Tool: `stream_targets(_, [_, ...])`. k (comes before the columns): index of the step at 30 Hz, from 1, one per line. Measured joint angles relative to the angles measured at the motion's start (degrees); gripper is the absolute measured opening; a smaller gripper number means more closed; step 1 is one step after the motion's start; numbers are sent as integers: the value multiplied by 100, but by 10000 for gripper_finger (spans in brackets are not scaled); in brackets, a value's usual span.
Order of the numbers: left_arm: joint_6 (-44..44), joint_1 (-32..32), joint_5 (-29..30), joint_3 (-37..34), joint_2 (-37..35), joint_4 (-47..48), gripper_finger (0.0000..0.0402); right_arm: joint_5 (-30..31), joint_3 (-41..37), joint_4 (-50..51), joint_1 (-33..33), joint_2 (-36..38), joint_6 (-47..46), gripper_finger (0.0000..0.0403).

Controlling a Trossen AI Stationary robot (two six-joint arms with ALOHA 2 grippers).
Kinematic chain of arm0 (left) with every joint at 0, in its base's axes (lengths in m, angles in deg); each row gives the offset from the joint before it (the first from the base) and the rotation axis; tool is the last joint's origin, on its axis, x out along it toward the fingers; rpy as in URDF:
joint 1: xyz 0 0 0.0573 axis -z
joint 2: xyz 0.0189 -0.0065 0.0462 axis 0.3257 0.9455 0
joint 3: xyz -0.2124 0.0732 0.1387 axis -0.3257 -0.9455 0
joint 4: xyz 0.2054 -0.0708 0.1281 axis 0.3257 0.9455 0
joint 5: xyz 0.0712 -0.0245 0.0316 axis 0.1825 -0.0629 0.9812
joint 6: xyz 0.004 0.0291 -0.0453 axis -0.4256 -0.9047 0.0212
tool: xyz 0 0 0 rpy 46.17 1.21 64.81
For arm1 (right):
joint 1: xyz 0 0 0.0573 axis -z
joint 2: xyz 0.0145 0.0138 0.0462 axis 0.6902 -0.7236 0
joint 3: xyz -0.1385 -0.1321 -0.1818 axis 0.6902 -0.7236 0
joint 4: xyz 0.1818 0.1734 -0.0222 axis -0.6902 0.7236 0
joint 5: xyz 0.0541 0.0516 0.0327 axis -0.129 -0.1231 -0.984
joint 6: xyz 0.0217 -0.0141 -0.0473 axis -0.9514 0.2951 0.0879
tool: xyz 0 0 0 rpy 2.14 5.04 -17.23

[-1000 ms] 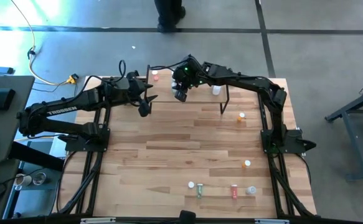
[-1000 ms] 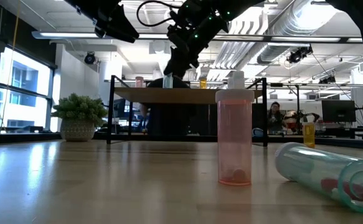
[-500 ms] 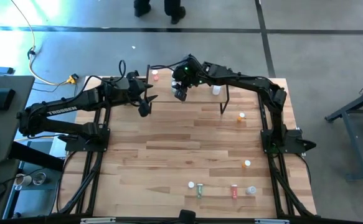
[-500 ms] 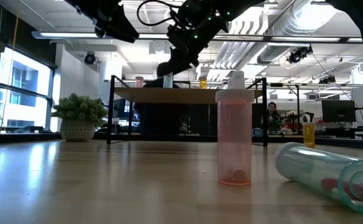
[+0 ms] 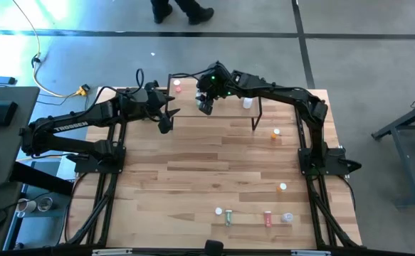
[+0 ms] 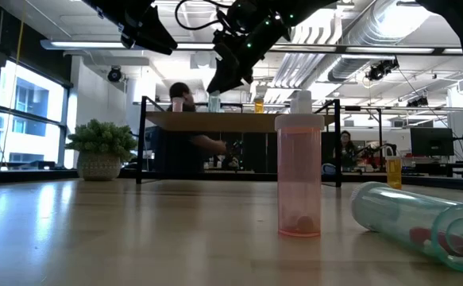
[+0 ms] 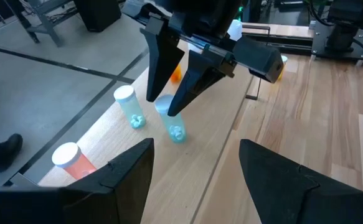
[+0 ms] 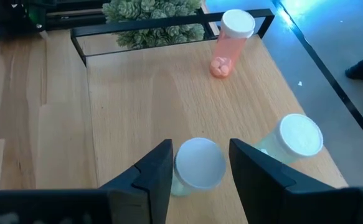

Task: Pick and place medicine bottles onto shelf by color
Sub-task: Put the left blue pill bottle on the shelf aligned with the other blue pill bottle, then put the bottom orange pill bottle on the shelf aligned with the other orange pill bottle

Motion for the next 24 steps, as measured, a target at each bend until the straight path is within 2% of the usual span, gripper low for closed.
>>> stream_targets(12, [2,-2,0,0,0,14,227,2,496,445,-37,23,-7,149])
stream_targets(20, [2,15,-14,0,0,19,227,6,1012,1144,-82,21,-118,149])
stream_targets(24, [42,108,-30,-2,0,72,227,-8,1362,1662,-193,21,199,149])
